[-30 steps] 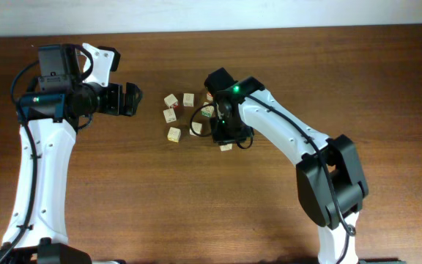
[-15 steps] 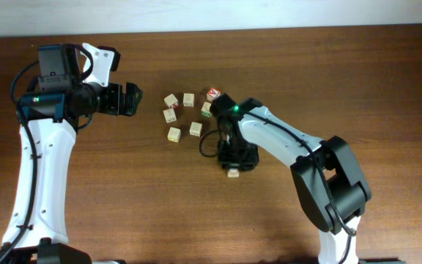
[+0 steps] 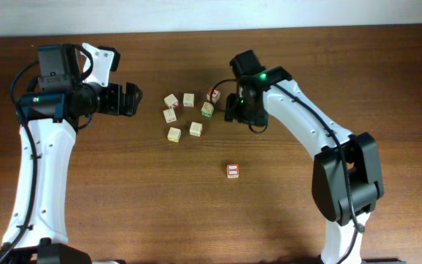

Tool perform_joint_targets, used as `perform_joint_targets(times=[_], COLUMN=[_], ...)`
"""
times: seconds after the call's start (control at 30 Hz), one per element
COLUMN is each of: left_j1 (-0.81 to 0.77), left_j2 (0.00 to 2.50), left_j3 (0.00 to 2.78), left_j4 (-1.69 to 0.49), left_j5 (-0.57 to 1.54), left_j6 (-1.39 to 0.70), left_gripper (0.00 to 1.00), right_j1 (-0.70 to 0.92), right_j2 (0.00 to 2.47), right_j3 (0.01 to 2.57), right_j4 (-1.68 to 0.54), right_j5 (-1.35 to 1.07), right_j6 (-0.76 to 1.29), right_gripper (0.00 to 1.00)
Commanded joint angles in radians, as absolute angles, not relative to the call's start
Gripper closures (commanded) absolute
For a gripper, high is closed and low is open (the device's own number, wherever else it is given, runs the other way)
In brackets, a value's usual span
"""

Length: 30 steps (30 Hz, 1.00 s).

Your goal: Rotate 5 blocks

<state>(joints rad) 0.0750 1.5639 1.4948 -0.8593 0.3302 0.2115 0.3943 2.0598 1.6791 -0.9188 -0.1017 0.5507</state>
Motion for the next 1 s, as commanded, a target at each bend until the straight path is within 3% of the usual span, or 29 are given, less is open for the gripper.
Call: perform_joint_targets(times=[0.0, 0.2, 0.53, 0.77, 0.9, 0.97], left_j1=[0.075, 0.075, 0.075, 0.075, 0.075, 0.075], left_j2=[1.570, 1.570, 1.570, 1.570, 1.570, 1.570], left_j3=[1.517, 1.518, 1.518, 1.518, 1.518, 1.518], left_j4=[-0.859, -0.859, -0.859, -0.859, -0.859, -0.859], left_j5=[0.345, 0.345, 0.345, 0.345, 0.345, 0.345], left_j6=[0.203, 0.203, 0.202, 0.203, 0.202, 0.202], left_gripper=[0.01, 0.01, 0.01, 0.01, 0.01, 0.01], right_j1=[0.392, 0.392, 0.392, 0.392, 0.391, 0.391], right_j2=[2.077, 2.110, 2.206, 2.212, 2.210, 2.192], right_j3=[1.689, 1.687, 1.687, 1.687, 1.688, 1.707], right_j4=[-0.855, -0.825, -0.772, -0.807, -0.819, -0.826], right_j5=[-0.035, 0.059, 0.053, 0.030, 0.029, -0.024], right_j6=[0.586, 0.774, 0.791, 0.690, 0.619, 0.479], right_gripper=[0.39, 0.41, 0.42, 0.67, 0.74, 0.73])
